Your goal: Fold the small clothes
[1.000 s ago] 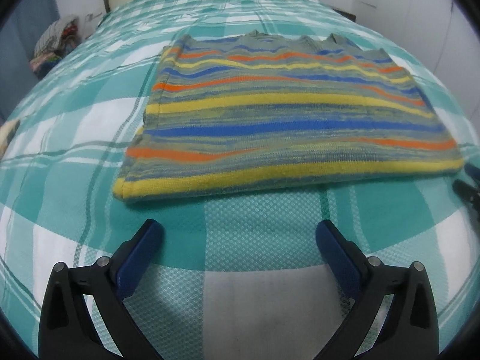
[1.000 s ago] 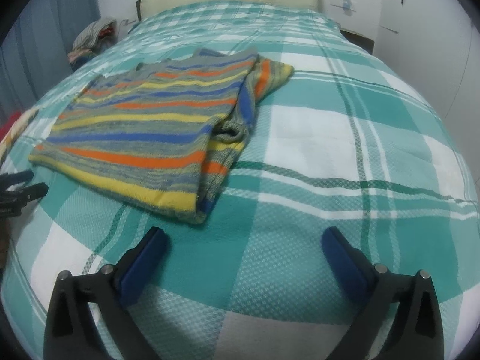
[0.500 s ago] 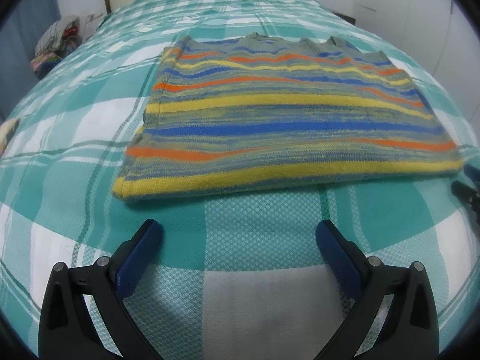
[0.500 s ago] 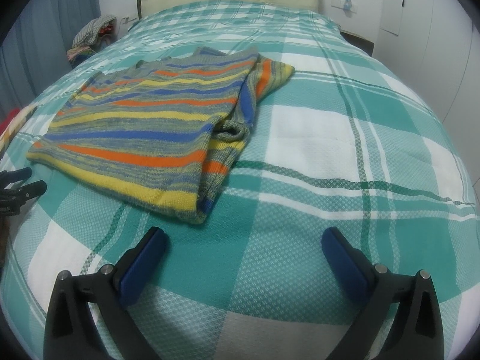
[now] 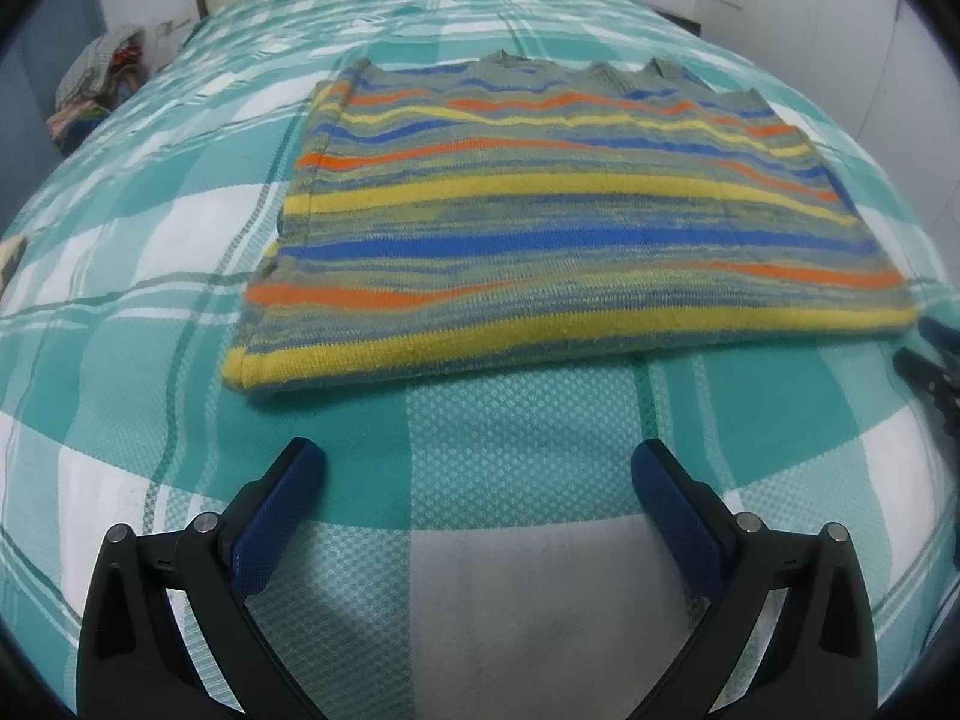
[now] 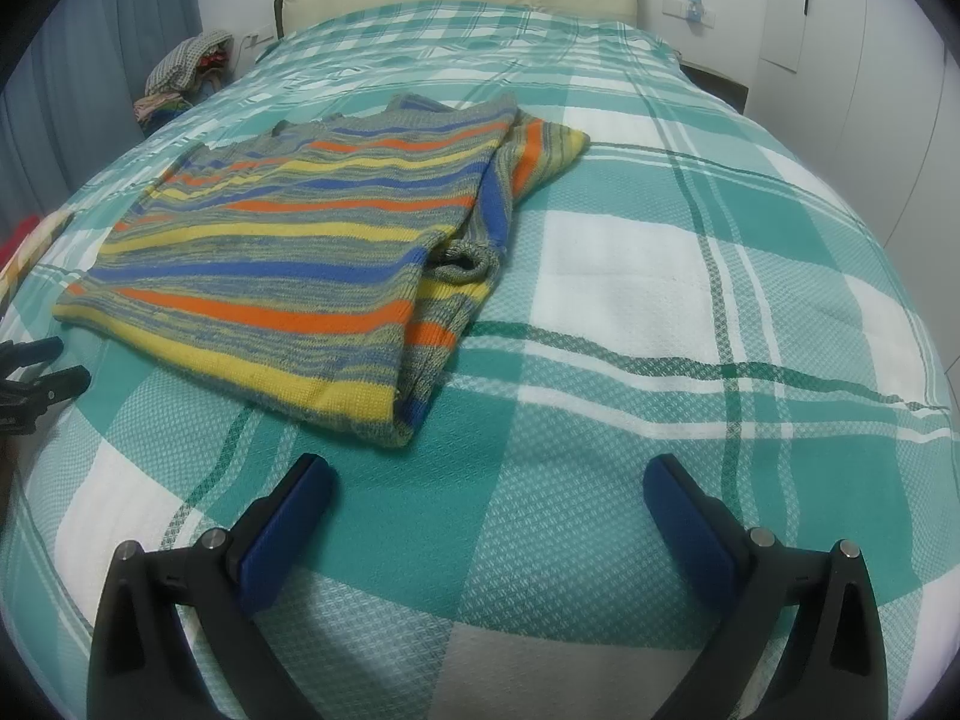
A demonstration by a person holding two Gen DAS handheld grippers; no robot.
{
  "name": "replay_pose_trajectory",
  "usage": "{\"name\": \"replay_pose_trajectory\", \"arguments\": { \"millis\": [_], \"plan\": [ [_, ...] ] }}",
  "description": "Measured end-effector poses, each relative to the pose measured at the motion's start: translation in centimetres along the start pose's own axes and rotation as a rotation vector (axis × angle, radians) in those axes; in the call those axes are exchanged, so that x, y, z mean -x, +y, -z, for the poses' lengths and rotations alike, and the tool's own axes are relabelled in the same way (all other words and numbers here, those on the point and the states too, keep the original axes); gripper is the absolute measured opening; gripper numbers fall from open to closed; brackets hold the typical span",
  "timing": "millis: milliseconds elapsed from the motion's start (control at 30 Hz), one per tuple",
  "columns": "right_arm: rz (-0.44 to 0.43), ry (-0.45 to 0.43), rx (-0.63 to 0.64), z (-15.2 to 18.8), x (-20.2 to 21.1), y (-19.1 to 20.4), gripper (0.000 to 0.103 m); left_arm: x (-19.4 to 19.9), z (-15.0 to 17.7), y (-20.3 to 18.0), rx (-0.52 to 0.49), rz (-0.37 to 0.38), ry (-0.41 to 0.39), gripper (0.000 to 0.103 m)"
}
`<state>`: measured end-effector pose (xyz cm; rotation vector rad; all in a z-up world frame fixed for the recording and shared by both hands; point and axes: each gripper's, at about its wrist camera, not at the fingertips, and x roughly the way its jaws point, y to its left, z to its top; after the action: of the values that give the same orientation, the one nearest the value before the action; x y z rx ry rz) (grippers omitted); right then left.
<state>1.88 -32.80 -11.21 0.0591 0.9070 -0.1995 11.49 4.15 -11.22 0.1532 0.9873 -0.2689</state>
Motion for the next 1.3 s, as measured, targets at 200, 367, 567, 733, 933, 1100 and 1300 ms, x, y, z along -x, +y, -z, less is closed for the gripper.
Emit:
{"name": "replay_pose_trajectory", "arguments": {
  "millis": [200, 367, 567, 733, 933, 1100, 1300],
  "plan": [
    [0.001, 0.000, 0.000, 0.0, 0.0, 0.0, 0.103, -3.8, -3.8, -6.7, 0.011, 0.017, 0.049, 0.103],
    [0.002, 0.001, 0.000, 0.0, 0.0, 0.1, 0.103, -5.3, -5.4, -10.4, -0.001, 0.003, 0.044, 0.103],
    [0.004, 0.002, 0.000, 0.0, 0.0, 0.1, 0.103, -6.0, -6.0, -14.9, -0.008, -0.008, 0.036, 0.103],
    [0.004, 0.003, -0.001, 0.0, 0.0, 0.1, 0.103, -5.9, -5.8, -17.5, -0.014, -0.020, 0.030, 0.103],
    [0.006, 0.003, 0.000, 0.0, 0.0, 0.1, 0.103, -6.3, -6.1, -21.0, -0.013, -0.020, 0.024, 0.103],
    [0.007, 0.003, 0.000, 0.0, 0.0, 0.1, 0.103, -7.0, -7.0, -23.7, -0.013, -0.024, 0.022, 0.103],
    [0.007, 0.003, -0.001, 0.0, 0.1, 0.1, 0.103, -8.3, -8.7, -27.2, -0.013, -0.024, 0.020, 0.103]
  ]
}}
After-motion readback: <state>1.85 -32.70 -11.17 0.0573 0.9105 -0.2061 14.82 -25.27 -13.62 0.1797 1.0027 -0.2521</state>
